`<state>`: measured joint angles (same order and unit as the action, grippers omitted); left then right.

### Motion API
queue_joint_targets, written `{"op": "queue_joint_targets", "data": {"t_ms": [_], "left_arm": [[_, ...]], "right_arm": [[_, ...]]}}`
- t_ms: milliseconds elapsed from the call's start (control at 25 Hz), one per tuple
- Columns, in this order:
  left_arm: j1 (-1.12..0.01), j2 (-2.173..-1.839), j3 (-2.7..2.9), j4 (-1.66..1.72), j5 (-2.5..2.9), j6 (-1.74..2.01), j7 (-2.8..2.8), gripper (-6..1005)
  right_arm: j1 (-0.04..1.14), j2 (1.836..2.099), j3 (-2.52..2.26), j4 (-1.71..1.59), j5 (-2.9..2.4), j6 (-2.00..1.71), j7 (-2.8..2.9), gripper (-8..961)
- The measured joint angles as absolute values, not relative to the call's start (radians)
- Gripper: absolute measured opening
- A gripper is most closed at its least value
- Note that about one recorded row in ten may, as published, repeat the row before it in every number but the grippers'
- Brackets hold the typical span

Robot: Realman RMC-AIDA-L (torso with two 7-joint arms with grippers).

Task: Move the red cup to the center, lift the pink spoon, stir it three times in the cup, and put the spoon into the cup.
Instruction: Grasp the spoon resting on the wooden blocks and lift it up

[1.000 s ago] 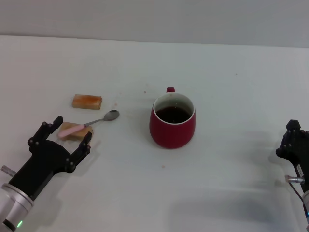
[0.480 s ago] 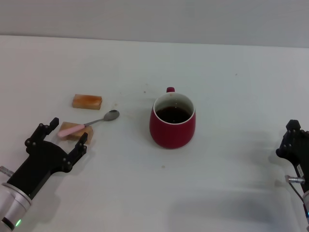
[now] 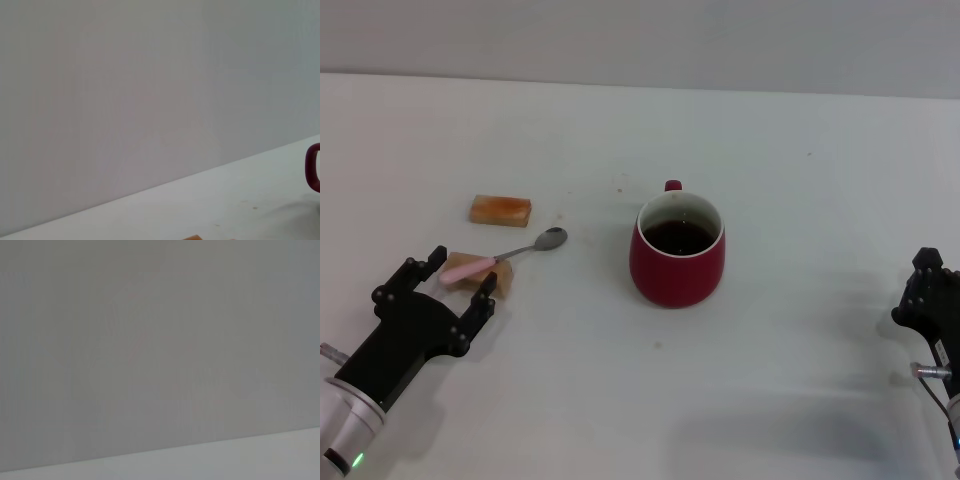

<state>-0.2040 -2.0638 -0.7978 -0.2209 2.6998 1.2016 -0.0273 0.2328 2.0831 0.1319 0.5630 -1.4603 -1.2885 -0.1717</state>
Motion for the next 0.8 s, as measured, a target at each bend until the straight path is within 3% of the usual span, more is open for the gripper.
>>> {"op": "queue_joint_targets", "data": {"t_ms": [120, 320, 560, 800], "left_arm": [[-0.204, -2.063, -0.799, -0.221, 2.7, 1.201, -0.027, 723], [-0.204, -2.064, -0.8, -0.221, 2.7, 1.201, -0.027, 504], [-0.203, -2.063, -0.798, -0.221, 2.706, 1.214, -0.012, 486], [-0.192, -2.068, -0.835, -0.224, 2.698, 1.24, 0.055, 326]], "right_arm": [[0.233, 2.083, 0.132, 0.563, -1.46, -1.289, -0.172, -1], [0.233, 2.083, 0.132, 0.563, -1.46, -1.288, -0.172, -1], [0.234, 2.083, 0.132, 0.563, -1.46, -1.289, -0.172, -1], [0.235, 2.083, 0.132, 0.563, -1.46, -1.289, -0.172, 0]]}}
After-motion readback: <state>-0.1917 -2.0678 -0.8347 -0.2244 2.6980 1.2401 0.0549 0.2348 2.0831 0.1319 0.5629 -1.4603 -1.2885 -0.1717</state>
